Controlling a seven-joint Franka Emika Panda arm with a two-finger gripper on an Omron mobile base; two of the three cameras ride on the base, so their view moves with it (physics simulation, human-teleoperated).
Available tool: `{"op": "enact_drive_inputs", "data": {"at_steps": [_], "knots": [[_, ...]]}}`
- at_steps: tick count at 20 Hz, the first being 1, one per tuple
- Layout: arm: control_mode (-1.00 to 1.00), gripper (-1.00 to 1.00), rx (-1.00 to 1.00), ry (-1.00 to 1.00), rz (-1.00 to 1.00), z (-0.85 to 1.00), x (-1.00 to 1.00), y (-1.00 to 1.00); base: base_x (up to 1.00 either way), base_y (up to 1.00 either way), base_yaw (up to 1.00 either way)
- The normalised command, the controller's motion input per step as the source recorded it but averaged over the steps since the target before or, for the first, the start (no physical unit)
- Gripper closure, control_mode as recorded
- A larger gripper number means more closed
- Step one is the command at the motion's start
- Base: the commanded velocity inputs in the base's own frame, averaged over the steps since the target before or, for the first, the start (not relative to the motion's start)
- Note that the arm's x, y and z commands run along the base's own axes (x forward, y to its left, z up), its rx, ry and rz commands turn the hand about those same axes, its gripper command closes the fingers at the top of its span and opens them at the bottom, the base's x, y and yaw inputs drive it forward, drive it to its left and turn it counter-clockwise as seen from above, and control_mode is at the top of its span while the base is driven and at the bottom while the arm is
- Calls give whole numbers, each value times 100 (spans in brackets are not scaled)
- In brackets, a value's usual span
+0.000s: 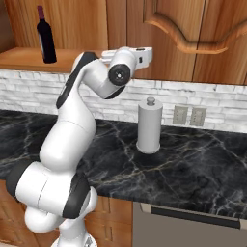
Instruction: Open the cabinet directly in front. Then move the wine and the mug to the dining counter with the candle on it.
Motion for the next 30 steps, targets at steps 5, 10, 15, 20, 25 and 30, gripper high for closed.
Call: {"op": "enact_drive_inputs", "data": {"at_steps": [5, 10, 15, 20, 25, 30], "knots": [[-100, 100, 0, 0, 0, -15, 42, 1, 0, 0, 0], [-100, 100, 0, 0, 0, 0, 0, 0, 0, 0, 0], [-100, 100, 0, 0, 0, 0, 0, 0, 0, 0, 0], [-100, 100, 0, 0, 0, 0, -3, -5, 0, 0, 0], [-100, 100, 0, -2, 0, 3, -40, -36, 0, 0, 0], [-100, 100, 0, -9, 0, 8, -68, -58, 0, 0, 0]]}}
